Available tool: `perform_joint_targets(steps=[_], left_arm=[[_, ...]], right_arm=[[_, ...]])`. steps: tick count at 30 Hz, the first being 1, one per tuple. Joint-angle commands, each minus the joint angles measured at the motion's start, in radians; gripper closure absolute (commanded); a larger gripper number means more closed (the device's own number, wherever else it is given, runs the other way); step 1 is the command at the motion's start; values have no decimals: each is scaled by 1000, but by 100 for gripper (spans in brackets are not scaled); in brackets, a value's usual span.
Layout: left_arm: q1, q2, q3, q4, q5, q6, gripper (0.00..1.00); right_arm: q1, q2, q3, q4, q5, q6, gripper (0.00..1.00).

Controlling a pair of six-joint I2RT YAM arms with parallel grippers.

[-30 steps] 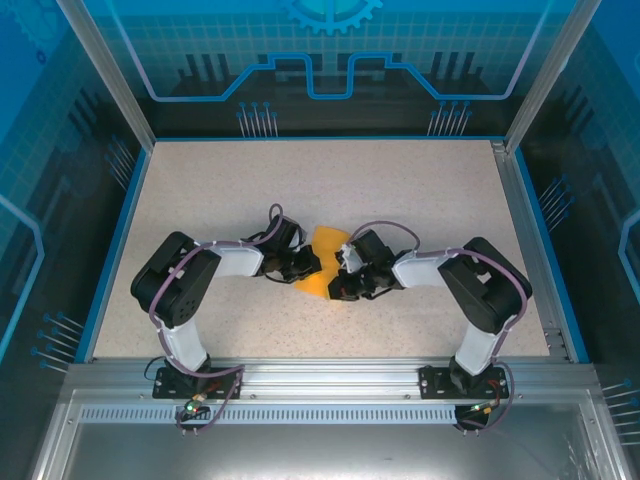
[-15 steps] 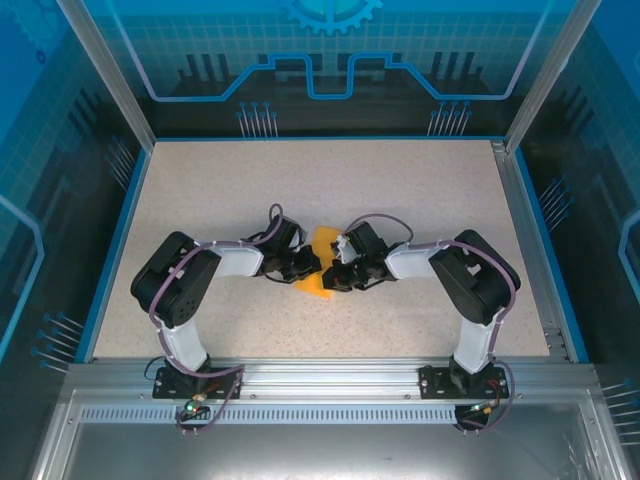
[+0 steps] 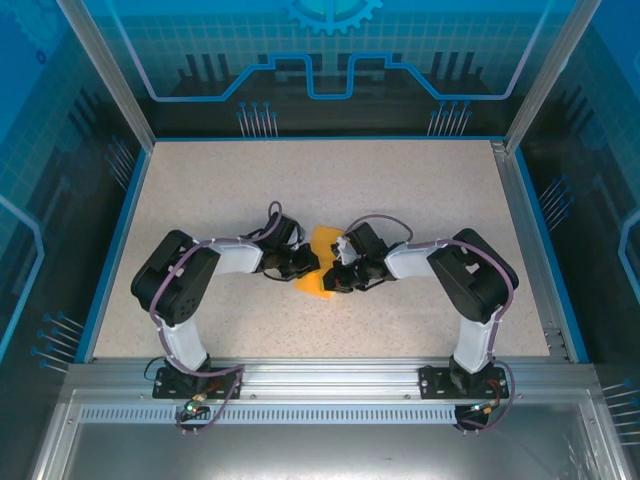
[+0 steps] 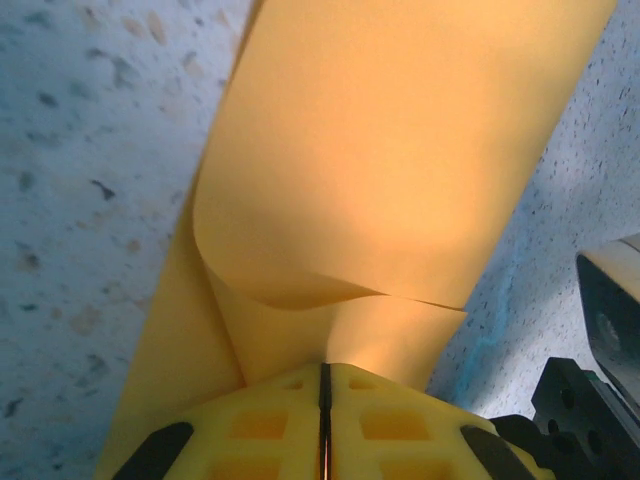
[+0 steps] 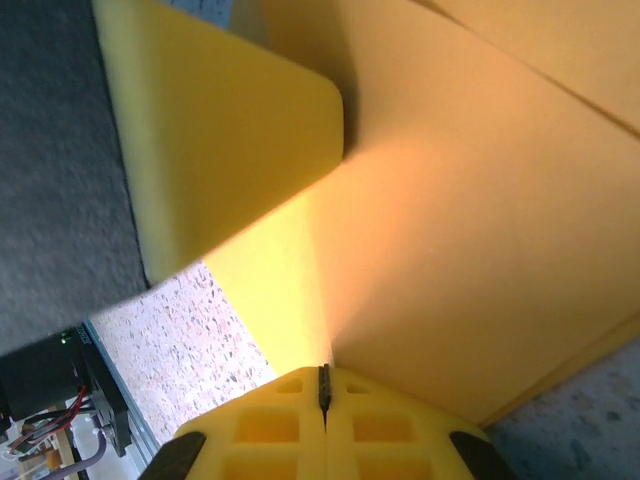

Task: Fold a paper plane with a square sheet of paper (pick it up from the middle)
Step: Fold the triangle a second time at the center of the table.

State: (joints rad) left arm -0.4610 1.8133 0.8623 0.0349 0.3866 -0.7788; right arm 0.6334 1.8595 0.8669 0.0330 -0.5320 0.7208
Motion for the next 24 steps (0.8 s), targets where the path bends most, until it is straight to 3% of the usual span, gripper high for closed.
perform_joint_targets(steps=[1,24], left_arm=[[50,40,37,-54,-41,45,90],[146,135,188,-154,-49,163,90]], right_arm=[[-21,40,-19,-171,52,-38,100],[-23,30,-19,-179,9,-64,100]])
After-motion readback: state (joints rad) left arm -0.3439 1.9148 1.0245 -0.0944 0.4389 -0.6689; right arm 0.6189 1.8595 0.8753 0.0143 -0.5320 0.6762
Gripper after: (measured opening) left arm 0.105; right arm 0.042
